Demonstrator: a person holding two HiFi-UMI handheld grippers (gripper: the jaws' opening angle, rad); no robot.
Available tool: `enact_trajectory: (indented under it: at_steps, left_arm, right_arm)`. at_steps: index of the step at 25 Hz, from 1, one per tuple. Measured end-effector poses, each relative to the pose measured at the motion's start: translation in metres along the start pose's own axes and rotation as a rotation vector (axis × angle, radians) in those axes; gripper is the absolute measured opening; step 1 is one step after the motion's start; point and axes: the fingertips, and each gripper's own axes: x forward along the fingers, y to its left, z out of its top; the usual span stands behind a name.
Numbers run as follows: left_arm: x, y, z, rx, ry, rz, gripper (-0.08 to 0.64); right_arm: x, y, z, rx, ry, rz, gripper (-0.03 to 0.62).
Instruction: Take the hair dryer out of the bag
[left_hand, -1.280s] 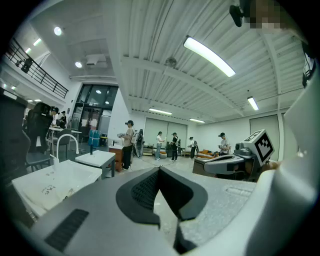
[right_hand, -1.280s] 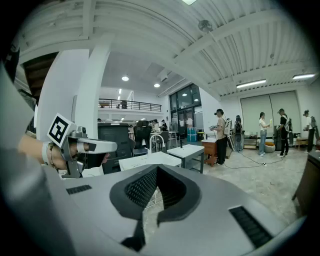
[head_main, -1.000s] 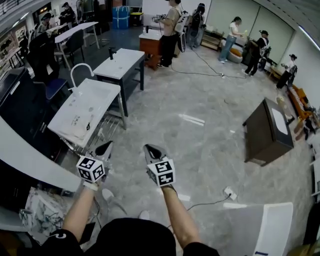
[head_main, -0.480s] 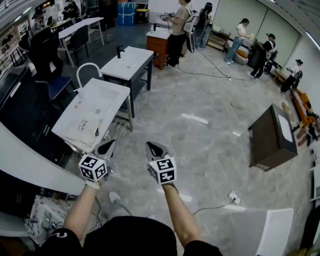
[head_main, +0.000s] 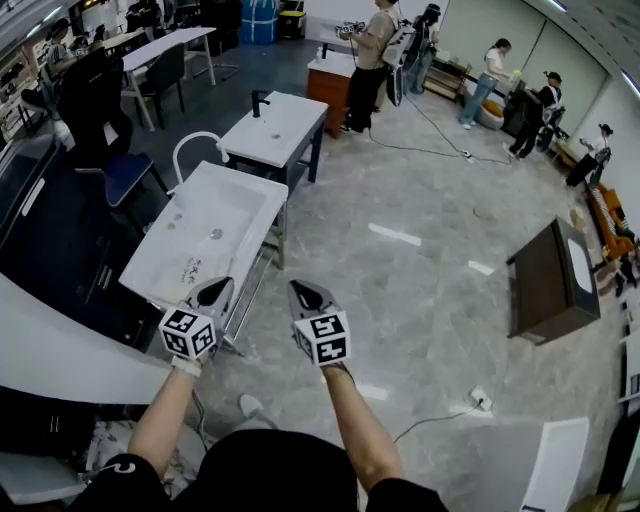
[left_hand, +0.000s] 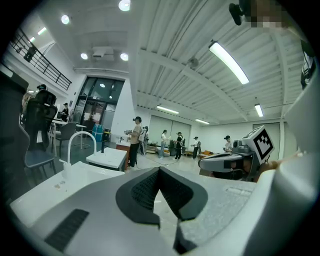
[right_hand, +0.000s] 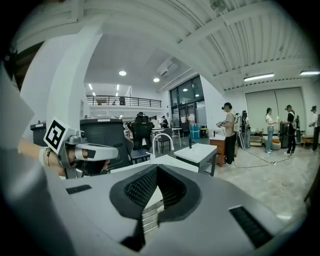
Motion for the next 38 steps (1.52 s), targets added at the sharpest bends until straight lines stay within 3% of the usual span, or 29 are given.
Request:
enact_trajectory:
  at_steps: [10,18,29,38]
  left_arm:
    - [0.008,0.086,0.0,-0.051,0.017,-0.028,-0.003]
    - [0.03,0.136,-0.007,-0.069,0.036,0.005,-0.003]
    - [0.112,0.21,0.011,-0.062,0.036,0.127,-0.003]
    - [0.154,0.232,0.014,-0.064,0.026,0.221,-0.003]
  right_arm:
    - [0.081,0.014,0.01,0.018,0.016,-0.036,-0.005]
    - [0.138,0.002,0.004,0.024,0.047,-0.002,-0.005]
    - [0.248,-0.062,0.039,0.003,0.036,0.128,-0.003]
    - [0.295,-0.104,0.046,-0.025,0.052,0.22,-0.003]
